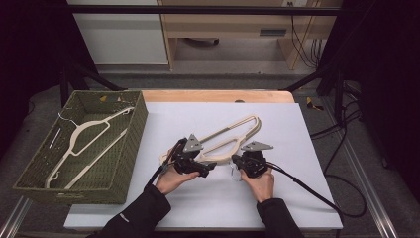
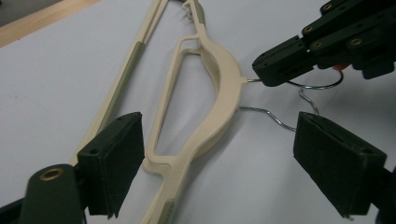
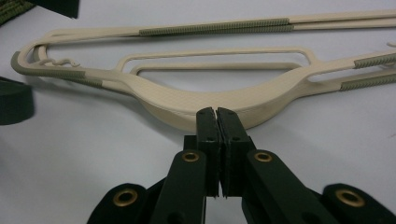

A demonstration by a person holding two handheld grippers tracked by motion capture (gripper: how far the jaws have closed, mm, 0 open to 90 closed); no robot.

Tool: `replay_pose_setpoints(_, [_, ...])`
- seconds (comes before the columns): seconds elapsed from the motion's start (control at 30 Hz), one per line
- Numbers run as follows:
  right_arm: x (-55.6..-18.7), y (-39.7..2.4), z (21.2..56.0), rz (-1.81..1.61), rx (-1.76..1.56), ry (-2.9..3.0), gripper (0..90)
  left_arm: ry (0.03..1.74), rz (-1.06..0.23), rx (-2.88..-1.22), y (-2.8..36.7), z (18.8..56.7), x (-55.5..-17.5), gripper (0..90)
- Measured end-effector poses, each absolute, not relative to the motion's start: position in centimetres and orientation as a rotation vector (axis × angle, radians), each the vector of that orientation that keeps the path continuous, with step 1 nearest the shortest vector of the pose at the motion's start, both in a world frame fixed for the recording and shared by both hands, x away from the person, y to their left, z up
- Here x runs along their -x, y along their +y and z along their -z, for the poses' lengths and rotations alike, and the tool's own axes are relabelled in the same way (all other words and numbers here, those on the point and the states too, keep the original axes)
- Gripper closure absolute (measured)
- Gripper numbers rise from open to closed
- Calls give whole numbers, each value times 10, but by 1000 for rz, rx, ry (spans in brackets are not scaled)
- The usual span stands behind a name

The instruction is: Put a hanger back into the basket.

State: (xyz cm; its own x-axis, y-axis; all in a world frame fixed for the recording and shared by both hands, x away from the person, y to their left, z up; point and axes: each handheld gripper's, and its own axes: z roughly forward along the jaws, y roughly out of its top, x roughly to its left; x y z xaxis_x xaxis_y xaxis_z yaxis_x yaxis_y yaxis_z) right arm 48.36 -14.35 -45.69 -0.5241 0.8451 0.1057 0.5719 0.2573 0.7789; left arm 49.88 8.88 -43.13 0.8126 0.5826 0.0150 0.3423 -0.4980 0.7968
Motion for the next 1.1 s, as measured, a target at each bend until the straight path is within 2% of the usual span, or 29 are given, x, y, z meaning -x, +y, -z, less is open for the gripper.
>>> replay_pose_setpoints(0.47, [-483, -144, 453, -1150, -1264, 2208, 889, 650, -367, -2232, 60, 450, -519, 245])
replay_pose_setpoints(0.67, [-482, -146, 450, -1170, -1245, 2206, 889, 614, -390, -2294, 50, 458, -526, 327])
replay_pose_setpoints(0.97, [-481, -147, 448, -1179, -1227, 2203, 889, 591, -416, -2342, 41, 466, -530, 536])
replay_pose_setpoints(1.1, [-481, -146, 448, -1180, -1227, 2201, 888, 568, -409, -2363, 42, 466, -531, 598])
